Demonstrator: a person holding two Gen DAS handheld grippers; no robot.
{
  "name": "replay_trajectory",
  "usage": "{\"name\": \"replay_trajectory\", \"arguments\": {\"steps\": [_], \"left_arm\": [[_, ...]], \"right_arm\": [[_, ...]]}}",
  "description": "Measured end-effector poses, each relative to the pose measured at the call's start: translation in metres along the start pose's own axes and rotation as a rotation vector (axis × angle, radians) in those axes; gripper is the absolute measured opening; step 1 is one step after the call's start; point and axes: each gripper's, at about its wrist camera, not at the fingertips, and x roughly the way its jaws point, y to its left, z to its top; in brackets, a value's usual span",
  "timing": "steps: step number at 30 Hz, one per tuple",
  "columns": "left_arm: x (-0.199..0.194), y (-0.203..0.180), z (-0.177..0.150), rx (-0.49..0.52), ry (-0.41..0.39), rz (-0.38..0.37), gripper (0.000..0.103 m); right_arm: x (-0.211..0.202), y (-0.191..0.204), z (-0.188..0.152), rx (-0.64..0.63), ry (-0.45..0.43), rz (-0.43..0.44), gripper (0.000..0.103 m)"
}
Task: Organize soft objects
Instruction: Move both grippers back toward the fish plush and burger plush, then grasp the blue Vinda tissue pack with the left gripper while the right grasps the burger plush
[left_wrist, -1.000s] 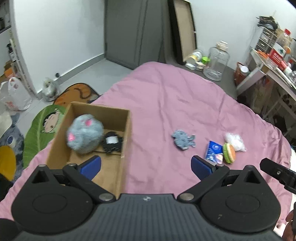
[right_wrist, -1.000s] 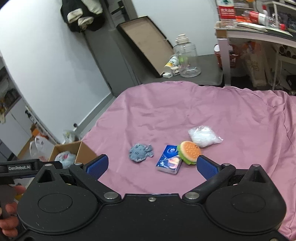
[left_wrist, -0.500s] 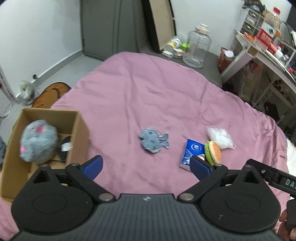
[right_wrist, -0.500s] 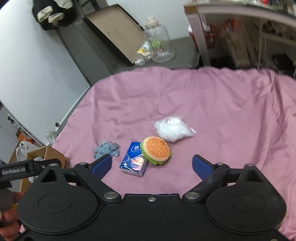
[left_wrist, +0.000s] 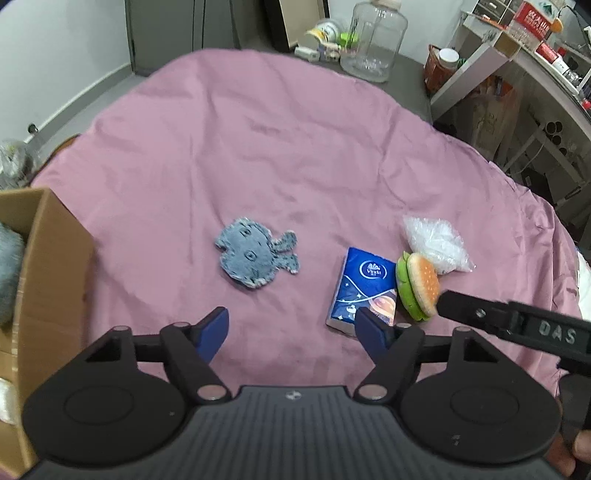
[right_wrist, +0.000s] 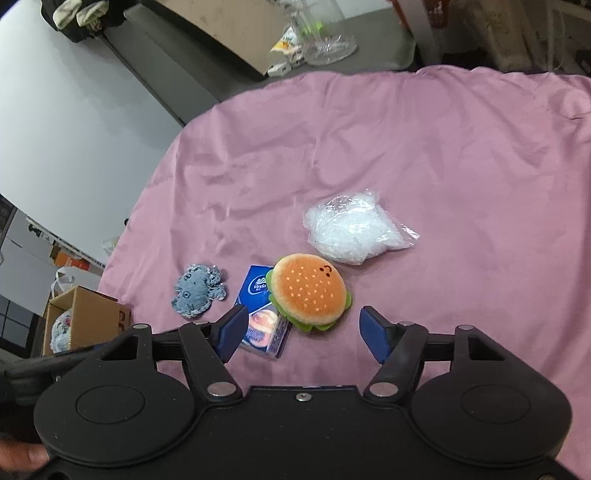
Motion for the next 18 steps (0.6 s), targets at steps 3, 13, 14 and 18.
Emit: {"name": "replay_trajectory", "arguments": {"steps": [3, 13, 14, 18], "left_arm": [[0.013, -0.001, 0.001, -0.002, 0.021, -0.008, 0.073], [0.038, -0.005, 0.017, -0.007, 0.063, -0.031, 0.073], [0.039, -0.007, 0.019, -0.008, 0.065, -0.038, 0.073], [0.044, -0.019, 0.024, -0.005, 0.084, -0.083, 0.073]], "right_arm": [[0.015, -0.001, 0.006, -0.003, 0.025, 0.007, 0.066], [0.04, -0.011, 0.022, -0.033, 0.104, 0.03, 0.044], [0.038, -0.011, 0.023, -0.039, 0.104, 0.022, 0.044], [0.026, -0.016, 0.028, -0.042, 0.108, -0.001, 0.044]]}}
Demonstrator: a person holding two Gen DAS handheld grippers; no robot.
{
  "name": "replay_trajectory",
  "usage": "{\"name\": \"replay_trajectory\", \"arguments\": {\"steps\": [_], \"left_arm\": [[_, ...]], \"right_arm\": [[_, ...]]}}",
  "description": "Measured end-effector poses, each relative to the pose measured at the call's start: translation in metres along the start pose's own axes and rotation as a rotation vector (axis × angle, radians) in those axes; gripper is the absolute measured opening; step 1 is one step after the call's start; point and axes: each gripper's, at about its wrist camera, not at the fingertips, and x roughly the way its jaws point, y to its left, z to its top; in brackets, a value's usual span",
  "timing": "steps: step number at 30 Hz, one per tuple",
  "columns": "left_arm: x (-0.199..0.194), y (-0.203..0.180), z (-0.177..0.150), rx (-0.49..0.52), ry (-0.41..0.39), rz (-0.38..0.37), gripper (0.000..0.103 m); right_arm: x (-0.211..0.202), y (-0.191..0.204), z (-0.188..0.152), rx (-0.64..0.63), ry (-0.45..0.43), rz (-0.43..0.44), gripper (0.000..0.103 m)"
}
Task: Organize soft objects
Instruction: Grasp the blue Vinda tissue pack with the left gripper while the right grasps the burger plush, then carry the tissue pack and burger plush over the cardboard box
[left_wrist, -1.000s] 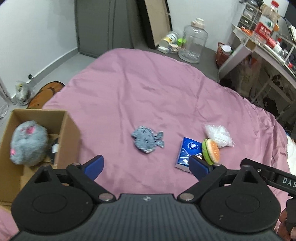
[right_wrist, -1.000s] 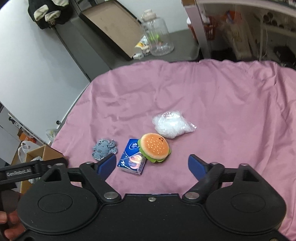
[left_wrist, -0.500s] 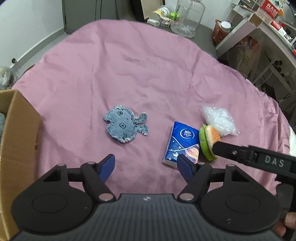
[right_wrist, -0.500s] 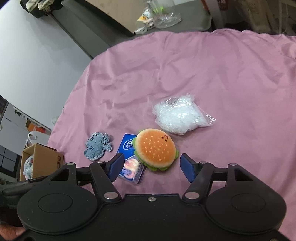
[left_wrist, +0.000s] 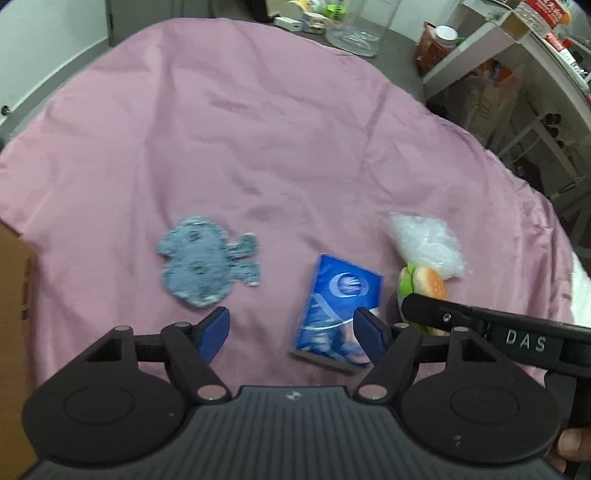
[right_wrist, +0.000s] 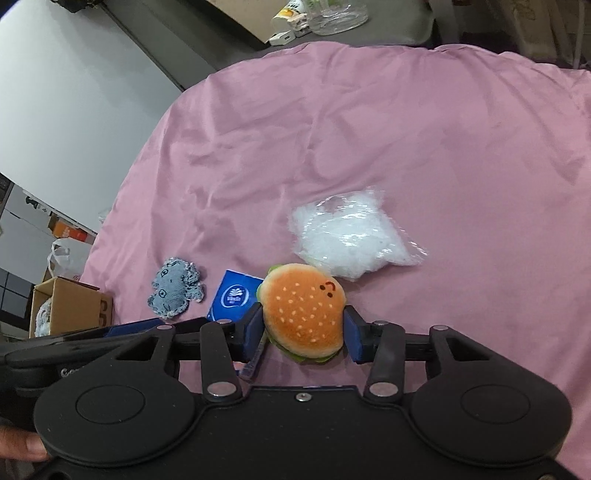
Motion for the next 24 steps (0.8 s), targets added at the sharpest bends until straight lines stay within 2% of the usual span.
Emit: {"name": "replay_trajectory", "arguments": {"steps": [3, 7, 11, 12, 13, 18, 20, 24], "left_arm": [[0.007, -0.012, 0.001, 0.025, 0.008, -0.026, 0.073], [0.024, -0.029, -0.003, 0.064, 0.062, -0.04, 0.073], [0.033, -0.039, -0.015, 0.13, 0.047, 0.02, 0.07], [0.032, -0.04, -0.017, 0.14, 0.035, 0.035, 0.055], [0.029, -0.04, -0.018, 0.143, 0.032, 0.044, 0.05], [0.012, -0.028, -0.021, 0.095, 0.044, 0.021, 0.05], [-0.004, -0.025, -0.022, 0.073, 0.013, 0.005, 0.05], [-0.029, -0.014, -0.03, 0.084, -0.012, 0.011, 0.05]], "right_arm": [[-0.007, -0.007, 0.001, 0.006, 0.001, -0.027, 0.044], [-0.021, -0.015, -0.001, 0.017, -0.004, -0.064, 0.044], [-0.037, -0.013, -0.006, 0.023, -0.015, -0.093, 0.044], [-0.041, -0.012, -0.007, 0.022, -0.022, -0.097, 0.044], [-0.047, -0.01, -0.008, 0.019, -0.029, -0.101, 0.044], [-0.066, 0.001, -0.015, 0.004, -0.064, -0.098, 0.044], [-0.067, 0.006, -0.017, 0.014, -0.042, -0.126, 0.044], [-0.086, 0.03, -0.022, 0.004, -0.106, -0.112, 0.044]]}}
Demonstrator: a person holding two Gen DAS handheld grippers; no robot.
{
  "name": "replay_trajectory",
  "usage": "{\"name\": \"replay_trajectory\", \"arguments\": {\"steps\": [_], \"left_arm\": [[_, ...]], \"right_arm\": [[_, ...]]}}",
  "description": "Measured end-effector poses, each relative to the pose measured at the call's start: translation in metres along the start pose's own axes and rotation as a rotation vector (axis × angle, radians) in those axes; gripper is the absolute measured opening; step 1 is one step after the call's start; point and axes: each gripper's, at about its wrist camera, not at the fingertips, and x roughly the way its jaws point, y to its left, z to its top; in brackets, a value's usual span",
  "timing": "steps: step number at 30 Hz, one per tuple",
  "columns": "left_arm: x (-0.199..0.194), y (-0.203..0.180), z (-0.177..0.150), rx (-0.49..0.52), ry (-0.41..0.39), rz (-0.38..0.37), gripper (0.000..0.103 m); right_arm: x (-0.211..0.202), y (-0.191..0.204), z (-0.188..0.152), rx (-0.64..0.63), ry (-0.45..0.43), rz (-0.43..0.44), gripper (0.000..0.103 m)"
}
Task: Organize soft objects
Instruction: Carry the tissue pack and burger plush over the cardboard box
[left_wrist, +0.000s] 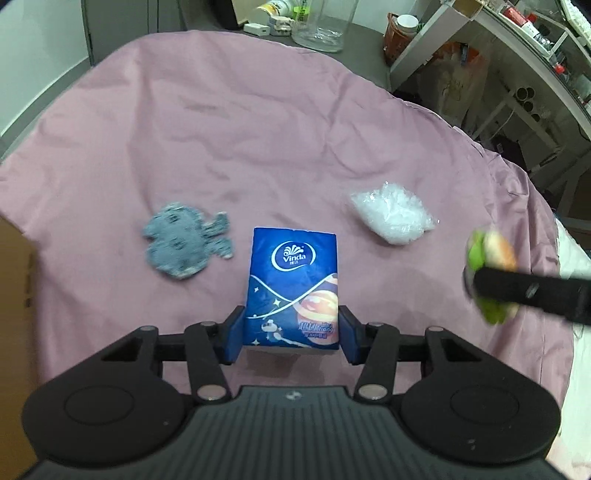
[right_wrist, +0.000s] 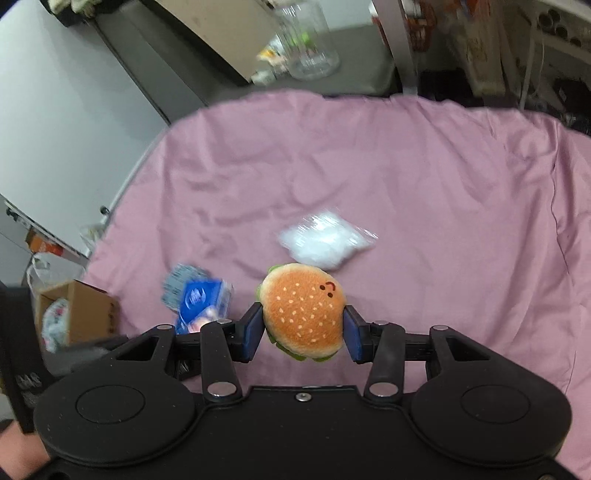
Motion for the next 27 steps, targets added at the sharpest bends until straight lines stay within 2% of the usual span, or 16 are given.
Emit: {"name": "replay_trajectory", "arguments": {"steps": [3, 14, 27], "left_arm": [[-0.02, 0.01, -0.004, -0.016, -0.006, 0.012, 0.05], [-0.105, 0.046, -0.025, -0.04, -0.121, 0.036, 0.05], [-0.177, 0.082, -0.051, -0.049, -0.212, 0.04, 0.05]], "right_arm": [[-0.015, 0.014, -0.005, -0.003, -0.03, 0.018, 0.044], [-0.058, 0.073, -0.03, -0.06, -0.1, 0.082, 0.044], [-0.092, 0.123, -0.063, -0.115, -0.132, 0.066, 0.044]]}}
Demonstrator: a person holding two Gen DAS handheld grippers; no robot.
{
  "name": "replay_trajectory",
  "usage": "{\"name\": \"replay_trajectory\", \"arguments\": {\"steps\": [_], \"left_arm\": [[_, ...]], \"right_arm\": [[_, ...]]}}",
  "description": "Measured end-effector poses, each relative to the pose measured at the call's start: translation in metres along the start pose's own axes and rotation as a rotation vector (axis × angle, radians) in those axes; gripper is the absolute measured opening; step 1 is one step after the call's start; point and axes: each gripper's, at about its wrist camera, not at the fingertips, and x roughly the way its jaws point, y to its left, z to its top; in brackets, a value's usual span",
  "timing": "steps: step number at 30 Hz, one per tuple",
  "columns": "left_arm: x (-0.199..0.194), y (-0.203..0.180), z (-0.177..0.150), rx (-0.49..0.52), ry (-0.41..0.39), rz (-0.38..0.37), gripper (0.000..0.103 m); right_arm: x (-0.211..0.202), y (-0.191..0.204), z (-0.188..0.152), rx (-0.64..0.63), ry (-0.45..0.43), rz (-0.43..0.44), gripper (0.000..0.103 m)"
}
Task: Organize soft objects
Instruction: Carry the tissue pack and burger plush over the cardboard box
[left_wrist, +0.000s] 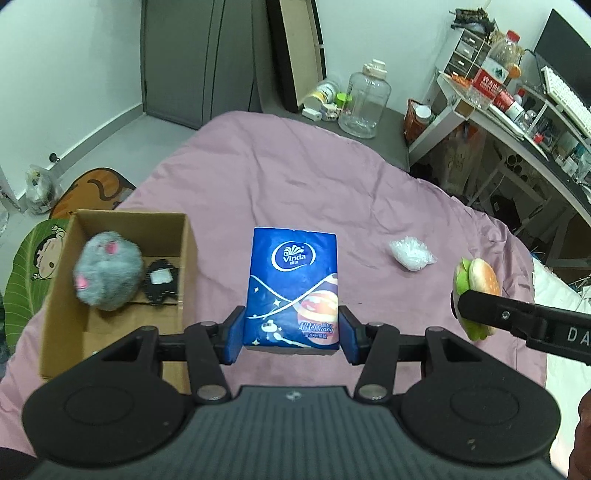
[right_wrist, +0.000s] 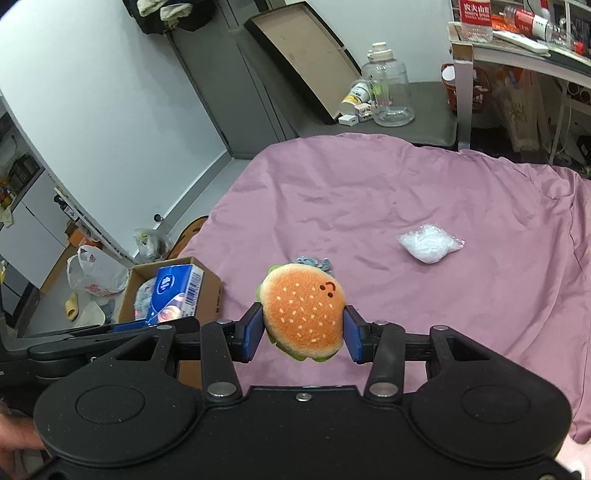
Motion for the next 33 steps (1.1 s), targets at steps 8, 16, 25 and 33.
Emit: {"name": "replay_trajectory", "arguments": {"steps": [8, 16, 25, 33], "left_arm": [[-0.033, 0.035, -0.007, -0.015, -0.035, 0.001, 0.05], [-0.056, 0.072, -0.007, -0.026, -0.056, 0.02, 0.05], [-0.068, 0.113, -0.005, -0.049, -0.064, 0.028, 0.05], [-0.07, 0.146, -0.003, -0.066, -0.06, 0.035, 0.05]], "right_arm": [[-0.01, 0.033, -0.009, -0.013, -0.02, 0.006, 0.045], [-0.005, 0.066, -0.015, -0.034, -0.022, 0.024, 0.045], [0.002, 0.101, -0.02, -0.065, -0.026, 0.027, 0.045], [0.013, 0.121, -0.019, -0.073, -0.024, 0.039, 0.045]]}}
